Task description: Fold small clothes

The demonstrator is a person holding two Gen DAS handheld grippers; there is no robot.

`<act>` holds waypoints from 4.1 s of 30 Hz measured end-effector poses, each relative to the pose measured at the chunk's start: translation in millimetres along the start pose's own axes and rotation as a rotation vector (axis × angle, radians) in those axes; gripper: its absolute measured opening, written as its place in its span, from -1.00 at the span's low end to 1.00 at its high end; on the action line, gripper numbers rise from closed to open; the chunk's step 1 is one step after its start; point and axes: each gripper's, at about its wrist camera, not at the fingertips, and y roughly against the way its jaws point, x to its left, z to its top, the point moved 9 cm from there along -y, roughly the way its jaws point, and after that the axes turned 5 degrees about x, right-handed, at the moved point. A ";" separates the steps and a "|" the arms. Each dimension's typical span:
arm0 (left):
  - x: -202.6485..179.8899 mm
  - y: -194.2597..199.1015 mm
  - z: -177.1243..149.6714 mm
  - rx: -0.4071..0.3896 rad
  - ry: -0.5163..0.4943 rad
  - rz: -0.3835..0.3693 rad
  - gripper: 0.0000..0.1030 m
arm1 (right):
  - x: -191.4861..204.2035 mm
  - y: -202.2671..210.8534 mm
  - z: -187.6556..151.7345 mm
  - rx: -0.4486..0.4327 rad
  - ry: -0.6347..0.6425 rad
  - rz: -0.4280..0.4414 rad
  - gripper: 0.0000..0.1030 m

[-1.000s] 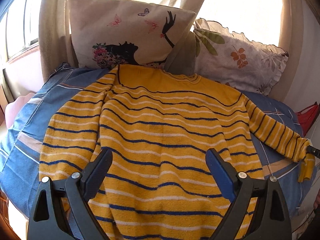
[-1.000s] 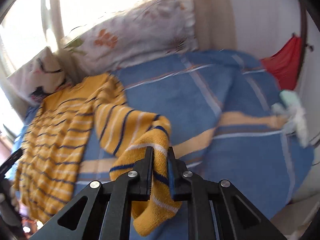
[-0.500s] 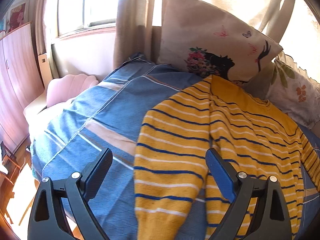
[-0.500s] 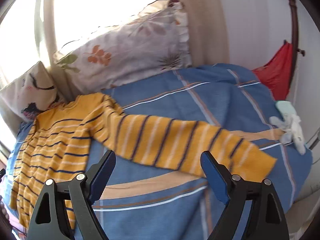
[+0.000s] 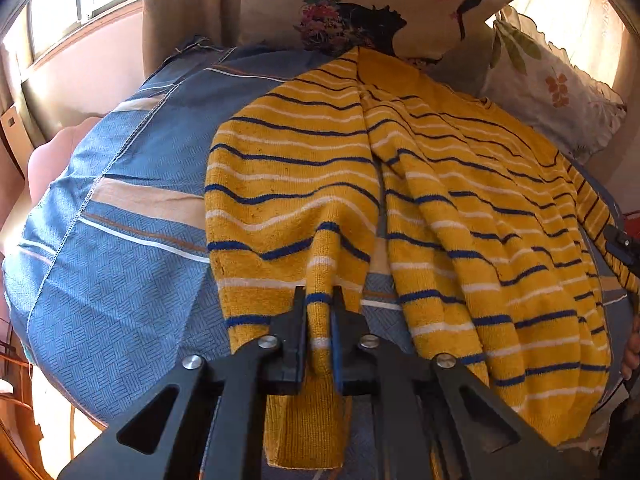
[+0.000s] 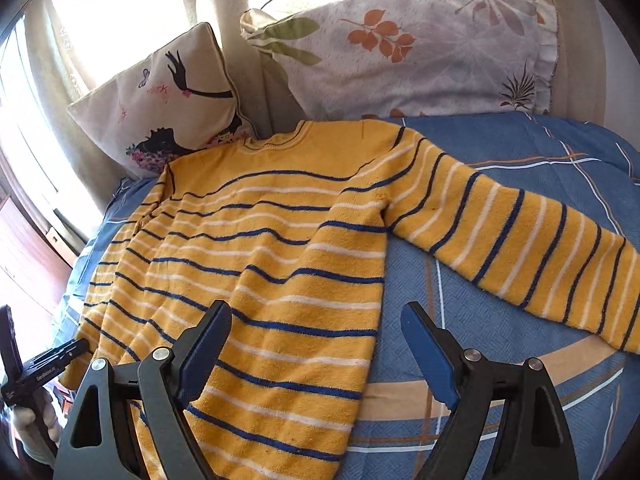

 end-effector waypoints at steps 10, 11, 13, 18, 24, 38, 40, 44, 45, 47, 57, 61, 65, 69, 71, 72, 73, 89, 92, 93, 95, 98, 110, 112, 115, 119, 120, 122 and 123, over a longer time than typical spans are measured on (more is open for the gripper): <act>201.3 61.5 109.0 -0.280 0.387 0.353 -0.70 | -12.5 -14.7 -5.6 0.023 -0.030 -0.070 0.75; 214.3 61.7 113.8 -0.283 0.406 0.371 -0.60 | -13.1 -18.2 -6.5 0.032 -0.044 -0.065 0.75; 230.0 60.8 115.9 -0.269 0.450 0.364 -0.60 | -12.6 -23.7 -7.4 0.045 -0.065 -0.048 0.75; 181.4 55.6 81.9 -0.212 0.452 0.092 -0.40 | -3.1 -24.7 -10.7 0.055 -0.047 -0.016 0.75; 35.4 37.6 12.2 -0.079 0.218 -0.188 -0.35 | -3.0 -24.6 -26.7 0.088 -0.058 0.030 0.75; -82.8 27.8 -52.4 0.026 0.029 -0.298 -0.88 | -19.4 22.0 -57.7 0.015 -0.123 0.112 0.75; -63.7 50.4 -50.4 -0.017 0.080 -0.299 -0.88 | -22.2 29.9 -60.0 0.000 -0.124 0.116 0.75; -17.7 89.0 -62.0 -0.075 0.172 -0.258 -0.88 | -32.9 41.3 -63.3 -0.025 -0.138 0.115 0.75; -9.0 90.8 -68.5 -0.072 0.195 -0.255 -0.88 | -36.2 42.3 -64.9 -0.026 -0.146 0.113 0.75; 5.2 85.3 -79.8 -0.049 0.230 -0.216 -0.99 | -44.1 40.9 -66.9 -0.019 -0.167 0.113 0.75; 26.8 83.6 -73.7 -0.102 0.293 -0.186 -0.45 | -128.9 67.4 -65.7 -0.094 -0.350 -0.007 0.75; 34.4 78.4 -50.5 -0.128 0.325 -0.188 -0.20 | -154.9 69.6 -72.4 -0.096 -0.437 0.000 0.75; 77.6 76.1 -7.1 -0.204 0.448 -0.193 0.01 | -143.9 60.4 -65.5 -0.086 -0.412 -0.011 0.79; 133.3 56.3 39.9 -0.244 0.597 -0.232 0.09 | -111.9 42.8 -51.7 -0.056 -0.350 0.026 0.79; 156.3 39.8 60.9 -0.243 0.634 -0.223 0.09 | -95.2 32.9 -46.4 -0.041 -0.316 0.029 0.79; 168.2 29.6 69.2 -0.233 0.653 -0.197 0.09 | -87.4 27.9 -44.4 -0.033 -0.300 0.028 0.79; 176.9 19.2 76.6 -0.219 0.663 -0.183 0.09 | -79.9 23.0 -42.6 -0.023 -0.284 0.026 0.79; 219.8 0.9 161.8 -0.248 0.681 -0.136 -0.86 | -12.1 -36.3 -13.3 0.044 -0.160 0.038 0.79; 175.0 30.9 181.0 -0.300 0.577 -0.148 -0.86 | -11.2 -37.9 -10.3 0.036 -0.154 0.044 0.79; 152.2 37.0 188.2 -0.305 0.538 -0.179 -0.86 | -11.8 -37.6 -9.6 0.033 -0.158 0.054 0.79; 99.9 43.6 202.6 -0.306 0.463 -0.243 -0.86 | -13.6 -37.1 -8.9 0.029 -0.170 0.077 0.79; 4.2 40.5 222.3 -0.278 0.331 -0.357 -0.86 | -17.8 -33.4 -10.3 0.018 -0.183 0.105 0.79; -302.2 -70.7 163.3 0.136 -0.086 -0.599 -0.81 | -72.0 9.1 -25.1 -0.052 -0.267 0.093 0.79; -305.7 -68.8 153.5 0.163 -0.101 -0.617 -0.68 | -76.2 14.1 -23.8 -0.063 -0.262 0.089 0.79; -291.1 -46.8 149.0 0.134 -0.090 -0.643 -0.13 | -76.2 15.3 -18.7 -0.067 -0.236 0.086 0.79; -246.3 -18.1 152.4 0.057 -0.053 -0.600 0.03 | -56.8 6.5 0.5 -0.052 -0.176 0.119 0.79; -229.8 -13.2 153.7 0.036 -0.040 -0.573 0.03 | -50.7 4.8 8.0 -0.054 -0.154 0.122 0.79; -200.0 -7.2 152.3 -0.002 -0.016 -0.497 0.04 | -37.8 0.8 26.2 -0.059 -0.117 0.125 0.79; -185.2 -3.6 150.2 -0.021 -0.002 -0.469 0.04 | -31.4 -1.2 36.3 -0.061 -0.100 0.133 0.79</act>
